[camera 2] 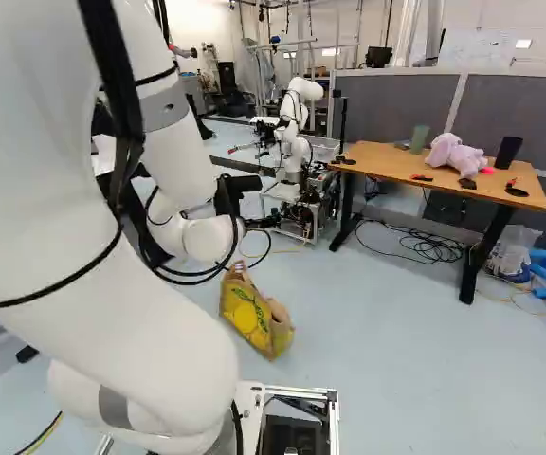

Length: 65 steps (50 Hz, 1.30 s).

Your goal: Pick up the bag on the ground and place it on the table

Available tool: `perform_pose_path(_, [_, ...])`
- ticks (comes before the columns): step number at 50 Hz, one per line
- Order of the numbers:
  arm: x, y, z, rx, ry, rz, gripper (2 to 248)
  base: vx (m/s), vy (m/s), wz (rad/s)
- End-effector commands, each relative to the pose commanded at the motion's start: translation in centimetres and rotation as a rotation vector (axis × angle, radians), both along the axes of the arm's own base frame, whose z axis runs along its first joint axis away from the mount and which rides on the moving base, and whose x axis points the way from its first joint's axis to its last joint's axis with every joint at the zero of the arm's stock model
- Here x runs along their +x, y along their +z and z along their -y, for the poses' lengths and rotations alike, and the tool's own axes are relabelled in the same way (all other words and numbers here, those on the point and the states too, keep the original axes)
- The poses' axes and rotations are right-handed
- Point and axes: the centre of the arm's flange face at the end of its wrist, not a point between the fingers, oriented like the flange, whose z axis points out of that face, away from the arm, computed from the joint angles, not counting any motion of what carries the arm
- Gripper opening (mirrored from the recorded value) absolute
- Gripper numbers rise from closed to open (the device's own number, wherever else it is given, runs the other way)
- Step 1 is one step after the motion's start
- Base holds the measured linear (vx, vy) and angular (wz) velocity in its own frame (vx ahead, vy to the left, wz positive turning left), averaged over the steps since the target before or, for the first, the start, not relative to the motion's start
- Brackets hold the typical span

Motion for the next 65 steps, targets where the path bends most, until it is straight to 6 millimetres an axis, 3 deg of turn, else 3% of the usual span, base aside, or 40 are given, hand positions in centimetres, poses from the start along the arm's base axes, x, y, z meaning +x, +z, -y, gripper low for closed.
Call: perform_pose_path(65, [6.7, -8.2, -2.4, -0.055, 0.158, -0.29, 247, 0.0, 0.0, 0.0])
